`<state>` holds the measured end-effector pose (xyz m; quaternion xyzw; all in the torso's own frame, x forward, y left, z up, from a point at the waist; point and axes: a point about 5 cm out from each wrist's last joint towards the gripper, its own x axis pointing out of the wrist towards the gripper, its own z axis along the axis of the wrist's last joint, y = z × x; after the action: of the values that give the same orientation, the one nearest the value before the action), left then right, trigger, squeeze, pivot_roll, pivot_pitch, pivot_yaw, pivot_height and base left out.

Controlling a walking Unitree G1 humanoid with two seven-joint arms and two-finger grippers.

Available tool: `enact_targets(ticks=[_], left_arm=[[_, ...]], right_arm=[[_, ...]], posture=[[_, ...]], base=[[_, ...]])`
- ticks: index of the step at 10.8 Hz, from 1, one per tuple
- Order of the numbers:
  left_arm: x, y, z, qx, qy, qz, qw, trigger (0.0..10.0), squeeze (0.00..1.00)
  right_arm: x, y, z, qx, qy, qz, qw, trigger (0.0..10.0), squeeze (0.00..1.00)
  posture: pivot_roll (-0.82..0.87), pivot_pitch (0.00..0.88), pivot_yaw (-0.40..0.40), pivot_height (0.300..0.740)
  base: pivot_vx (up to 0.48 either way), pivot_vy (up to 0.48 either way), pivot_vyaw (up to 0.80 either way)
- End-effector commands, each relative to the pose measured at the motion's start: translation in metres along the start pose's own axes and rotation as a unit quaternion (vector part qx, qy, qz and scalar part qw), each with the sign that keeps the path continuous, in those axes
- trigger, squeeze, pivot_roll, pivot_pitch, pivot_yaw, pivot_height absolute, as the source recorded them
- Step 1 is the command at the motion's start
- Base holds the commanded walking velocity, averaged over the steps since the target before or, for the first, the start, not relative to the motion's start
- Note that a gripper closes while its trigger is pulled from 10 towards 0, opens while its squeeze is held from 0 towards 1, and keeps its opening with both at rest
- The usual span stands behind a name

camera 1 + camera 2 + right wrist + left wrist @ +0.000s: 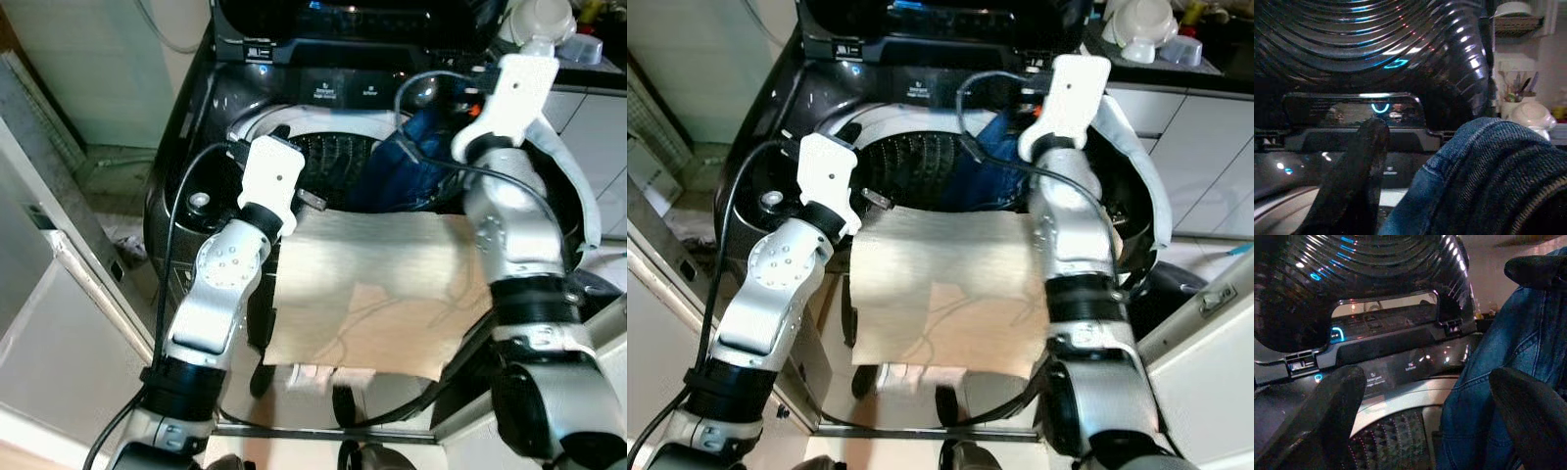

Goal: Clothes washing

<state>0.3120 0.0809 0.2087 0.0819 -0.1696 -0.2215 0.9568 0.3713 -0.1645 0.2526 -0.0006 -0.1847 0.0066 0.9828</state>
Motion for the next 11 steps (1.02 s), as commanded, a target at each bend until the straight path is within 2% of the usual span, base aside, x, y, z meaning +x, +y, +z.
enact_targets(ticks=[1, 2, 3, 4, 5, 6, 7, 9, 10, 11], left_arm=[[-0.001, -0.003, 0.002, 0.004, -0.001, 0.000, 1.000, 10.0, 0.00], [-0.003, -0.002, 0.002, 0.004, 0.000, 0.004, 1.000, 10.0, 0.00], [-0.006, 0.000, 0.001, 0.004, 0.003, 0.008, 1.000, 10.0, 0.00], [-0.007, 0.000, 0.001, 0.004, 0.004, 0.009, 1.000, 10.0, 0.00], [-0.008, -0.003, 0.001, 0.002, 0.006, 0.005, 1.000, 10.0, 0.00], [-0.007, -0.004, 0.000, 0.002, 0.007, 0.002, 1.000, 10.0, 0.00], [-0.007, -0.006, 0.000, 0.000, 0.008, -0.003, 1.000, 10.0, 0.00], [-0.009, -0.005, -0.005, -0.009, 0.027, 0.006, 1.000, 10.0, 0.00], [-0.022, 0.000, -0.015, -0.029, 0.051, 0.032, 0.998, 10.0, 0.00], [-0.029, 0.000, -0.017, -0.030, 0.054, 0.039, 0.997, 10.0, 0.00]], right_arm=[[-0.002, -0.004, 0.020, -0.016, -0.042, -0.001, 0.999, 10.0, 0.00], [-0.023, -0.010, 0.037, -0.045, -0.082, -0.002, 0.996, 10.0, 0.00], [-0.048, -0.014, 0.042, -0.071, -0.103, -0.001, 0.992, 10.0, 0.00], [-0.064, -0.015, 0.046, -0.090, -0.116, 0.000, 0.989, 10.0, 0.00], [-0.087, -0.014, 0.049, -0.104, -0.123, 0.006, 0.987, 10.0, 0.00], [-0.099, -0.015, 0.044, -0.111, -0.111, 0.009, 0.988, 10.0, 0.00], [-0.123, -0.017, 0.036, -0.118, -0.078, 0.032, 0.989, 10.0, 0.00], [-0.158, -0.030, 0.007, -0.126, 0.009, 0.039, 0.991, 10.0, 0.00], [-0.175, -0.038, -0.013, -0.131, 0.058, 0.025, 0.989, 10.0, 0.00], [-0.178, -0.038, -0.016, -0.131, 0.067, 0.024, 0.989, 10.0, 0.00]], posture=[[-0.07, 0.000, -0.037, 0.740], [-0.07, 0.000, -0.042, 0.740], [-0.08, 0.000, -0.043, 0.740], [-0.08, 0.000, -0.042, 0.740], [-0.10, 0.000, -0.038, 0.740], [-0.12, 0.000, -0.033, 0.740], [-0.12, 0.000, -0.030, 0.740], [-0.14, 0.000, -0.024, 0.740], [-0.14, 0.000, -0.018, 0.740], [-0.14, 0.000, -0.016, 0.740]], base=[[0.000, 0.000, 0.00], [0.000, 0.000, 0.00], [0.000, 0.000, 0.00], [0.000, 0.000, 0.00], [0.000, 0.000, 0.00], [0.000, 0.000, 0.00], [0.000, 0.000, 0.00], [0.000, 0.000, 0.00], [0.000, 0.000, 0.00], [0.000, 0.000, 0.00]])
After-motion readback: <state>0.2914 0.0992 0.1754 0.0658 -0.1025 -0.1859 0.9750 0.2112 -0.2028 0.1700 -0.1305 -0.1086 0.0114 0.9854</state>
